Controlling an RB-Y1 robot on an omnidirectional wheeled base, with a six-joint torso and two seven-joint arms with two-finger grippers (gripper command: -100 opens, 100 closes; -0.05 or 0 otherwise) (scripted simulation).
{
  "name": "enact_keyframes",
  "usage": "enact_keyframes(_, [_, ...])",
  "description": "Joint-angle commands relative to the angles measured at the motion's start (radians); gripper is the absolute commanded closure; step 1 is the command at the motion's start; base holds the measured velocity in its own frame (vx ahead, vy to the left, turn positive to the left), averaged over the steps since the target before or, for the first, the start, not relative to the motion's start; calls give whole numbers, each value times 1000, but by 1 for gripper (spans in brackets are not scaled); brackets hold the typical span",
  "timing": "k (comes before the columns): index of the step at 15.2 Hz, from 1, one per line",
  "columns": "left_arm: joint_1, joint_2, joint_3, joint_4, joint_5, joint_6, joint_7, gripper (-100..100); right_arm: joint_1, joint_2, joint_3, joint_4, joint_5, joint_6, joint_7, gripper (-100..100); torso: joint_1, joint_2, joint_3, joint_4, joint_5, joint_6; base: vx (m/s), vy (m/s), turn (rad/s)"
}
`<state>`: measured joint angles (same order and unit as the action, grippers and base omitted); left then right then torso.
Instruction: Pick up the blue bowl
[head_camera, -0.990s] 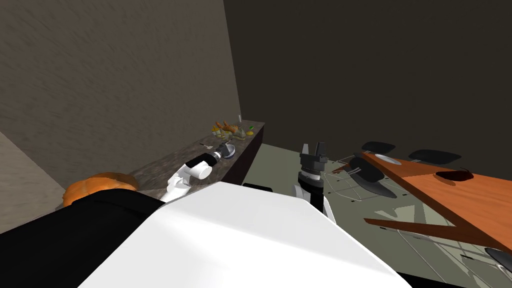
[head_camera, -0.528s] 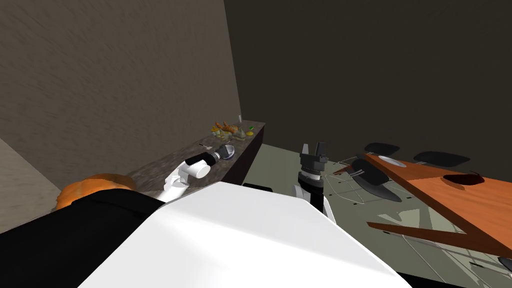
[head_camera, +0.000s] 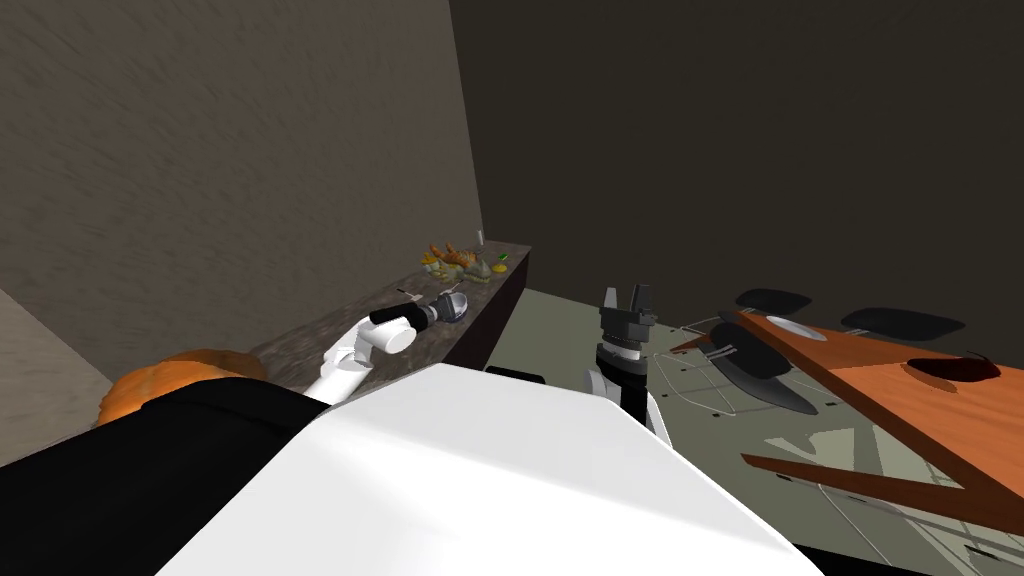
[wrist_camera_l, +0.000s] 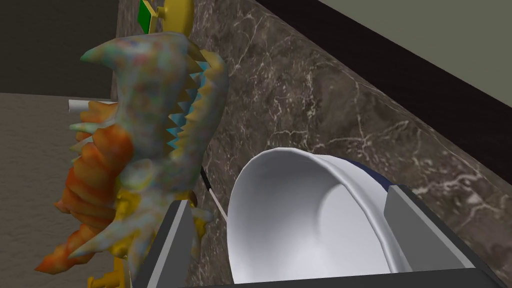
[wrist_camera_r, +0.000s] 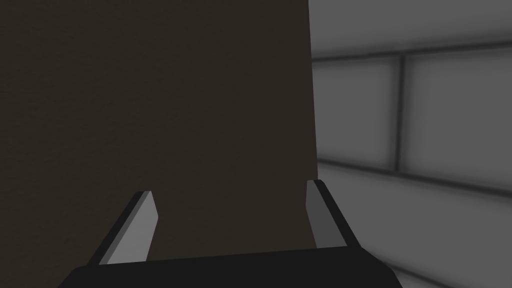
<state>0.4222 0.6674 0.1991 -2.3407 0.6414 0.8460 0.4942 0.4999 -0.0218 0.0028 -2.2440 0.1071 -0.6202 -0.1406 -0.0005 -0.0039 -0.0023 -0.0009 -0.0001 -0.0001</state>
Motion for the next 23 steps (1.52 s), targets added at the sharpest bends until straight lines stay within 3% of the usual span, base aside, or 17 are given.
enact_keyframes(1, [1,5,5,-3,10,50,10,-100,0,0,0,0,0,0,0,0,0,0,0,0,0,0,36,-12,11])
enact_keyframes(2, [1,5,5,-3,10,55,10,-100,0,0,0,0,0,0,0,0,0,1,0,0,0,0,21,-8,0])
enact_keyframes(3, [-2,23,18,-5,39,88,33,-100,0,0,0,0,0,0,0,0,0,1,1,0,0,0,31,-10,21])
enact_keyframes(5, [-2,23,18,-5,39,124,33,-100,0,0,0,0,0,0,0,0,0,1,1,0,0,0,42,-10,23])
enact_keyframes(6, [-6,39,31,-6,67,150,57,-100,0,0,0,0,0,0,0,0,0,1,1,0,0,0,50,-4,23])
enact_keyframes(9, [-6,39,31,-6,67,192,57,-100,0,0,0,0,0,0,0,0,0,0,0,0,0,0,46,-5,13])
enact_keyframes(10, [-9,55,44,-8,95,229,79,-100,0,0,0,0,0,0,0,0,0,1,0,0,0,0,36,-4,25])
enact_keyframes(12, [-9,55,44,-8,95,258,79,-100,0,0,0,0,0,0,0,0,0,1,0,0,0,0,42,-7,22])
enact_keyframes(13, [-13,70,57,-9,122,285,101,-100,0,0,0,0,0,0,0,0,0,1,0,0,0,0,51,-7,23])
enact_keyframes(15, [-13,70,57,-9,122,322,101,-100,0,0,0,0,0,0,0,0,0,0,0,0,0,0,49,-8,19])
enact_keyframes(16, [-16,83,69,-11,148,345,122,-100,0,0,0,0,0,0,0,0,0,0,0,0,0,0,41,-10,24])
enact_keyframes(18, [-16,83,69,-11,148,384,122,-100,0,0,0,0,0,0,0,0,0,0,0,0,0,0,45,-7,18])
enact_keyframes(19, [-19,96,80,-12,172,409,142,-100,0,0,0,0,0,0,0,0,0,1,0,0,0,0,48,-1,24])
enact_keyframes(23, [-22,108,92,-13,195,489,161,-100,0,0,0,0,0,0,0,0,1,0,0,0,0,0,45,-3,20])
